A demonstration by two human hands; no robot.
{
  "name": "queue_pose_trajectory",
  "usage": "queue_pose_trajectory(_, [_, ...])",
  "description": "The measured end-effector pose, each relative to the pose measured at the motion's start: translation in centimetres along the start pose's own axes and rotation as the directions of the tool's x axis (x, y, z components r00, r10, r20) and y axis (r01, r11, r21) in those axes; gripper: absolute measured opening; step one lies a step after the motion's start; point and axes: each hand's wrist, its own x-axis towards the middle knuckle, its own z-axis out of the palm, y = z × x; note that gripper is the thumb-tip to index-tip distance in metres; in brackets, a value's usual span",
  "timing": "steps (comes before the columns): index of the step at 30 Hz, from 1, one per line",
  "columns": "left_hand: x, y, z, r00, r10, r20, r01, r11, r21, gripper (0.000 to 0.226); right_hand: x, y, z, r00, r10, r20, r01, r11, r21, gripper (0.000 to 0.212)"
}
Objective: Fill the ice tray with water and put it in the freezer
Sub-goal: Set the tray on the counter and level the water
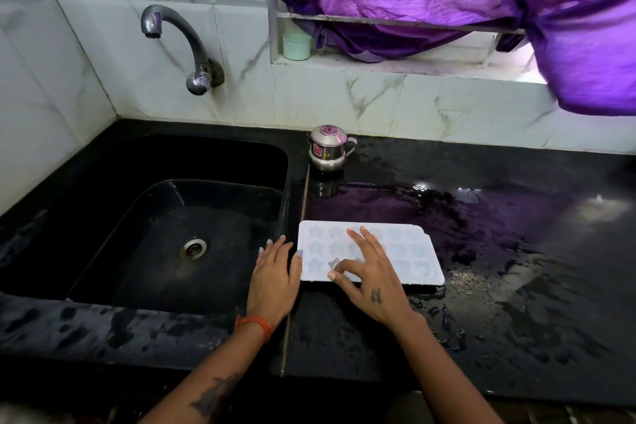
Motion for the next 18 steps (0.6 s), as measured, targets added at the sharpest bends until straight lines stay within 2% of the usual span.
queue_pose_trajectory(6, [0.0,0.1,0.0,1.000,0.001,0.001,-0.001,1.000,0.004,0.044,0.0,-0.2,-0.3,0.999,0.041,0.023,-0.042,0.999,0.018,0.033])
queue_pose_trajectory(11, [0.0,0.1,0.0,1.000,-0.001,-0.001,0.001,1.000,0.001,0.043,0.2,-0.8,-0.5,0.997,0.083,-0.011,-0.082,0.994,0.067,0.033])
queue_pose_trajectory(18, [0.0,0.0,-0.1,1.000,0.002,0.009,-0.002,1.000,-0.010,0.043,1.4,-2.3,0.2,0.998,-0.034,-0.044,0.037,0.997,0.068,0.031])
